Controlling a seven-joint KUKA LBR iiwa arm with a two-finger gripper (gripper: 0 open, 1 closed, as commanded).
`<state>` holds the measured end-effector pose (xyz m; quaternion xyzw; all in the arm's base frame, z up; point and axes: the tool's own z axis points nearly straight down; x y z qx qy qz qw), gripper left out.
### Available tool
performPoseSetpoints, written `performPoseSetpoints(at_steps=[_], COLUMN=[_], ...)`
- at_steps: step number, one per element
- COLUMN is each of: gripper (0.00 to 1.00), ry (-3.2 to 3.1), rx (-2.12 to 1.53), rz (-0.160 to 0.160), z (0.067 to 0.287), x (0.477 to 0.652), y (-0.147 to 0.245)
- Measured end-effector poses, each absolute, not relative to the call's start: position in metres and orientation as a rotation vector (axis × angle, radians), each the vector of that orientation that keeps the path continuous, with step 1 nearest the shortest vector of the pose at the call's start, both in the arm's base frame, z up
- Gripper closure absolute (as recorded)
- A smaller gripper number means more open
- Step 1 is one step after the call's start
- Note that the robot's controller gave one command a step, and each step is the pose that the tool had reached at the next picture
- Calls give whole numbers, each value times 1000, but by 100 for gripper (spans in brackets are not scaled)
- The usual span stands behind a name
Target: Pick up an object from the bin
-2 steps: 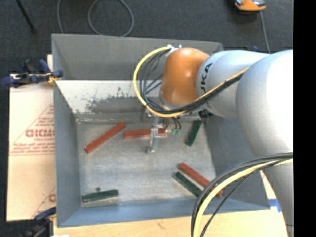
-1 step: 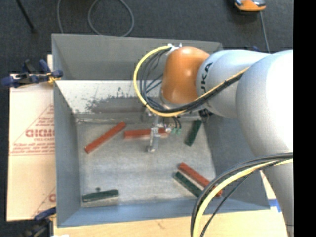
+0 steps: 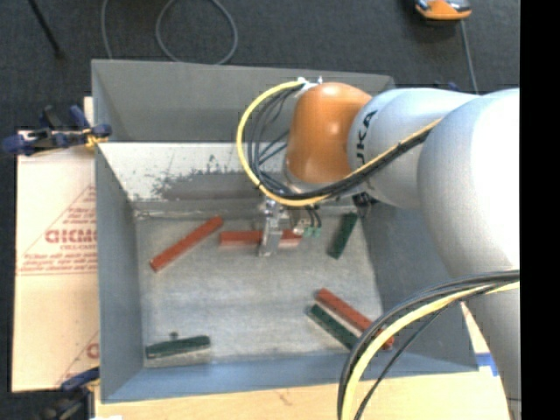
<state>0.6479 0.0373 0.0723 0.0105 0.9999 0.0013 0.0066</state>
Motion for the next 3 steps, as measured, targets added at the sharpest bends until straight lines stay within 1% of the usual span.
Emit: performPoseSetpoints(at_steps=[1, 2, 3], gripper=[100, 100, 100], ry=[3131, 3131, 3131], rx=[37, 41, 44], rz=[3, 3, 3], z=[113, 139, 161], x=[650, 652, 655], y=[37, 36, 35])
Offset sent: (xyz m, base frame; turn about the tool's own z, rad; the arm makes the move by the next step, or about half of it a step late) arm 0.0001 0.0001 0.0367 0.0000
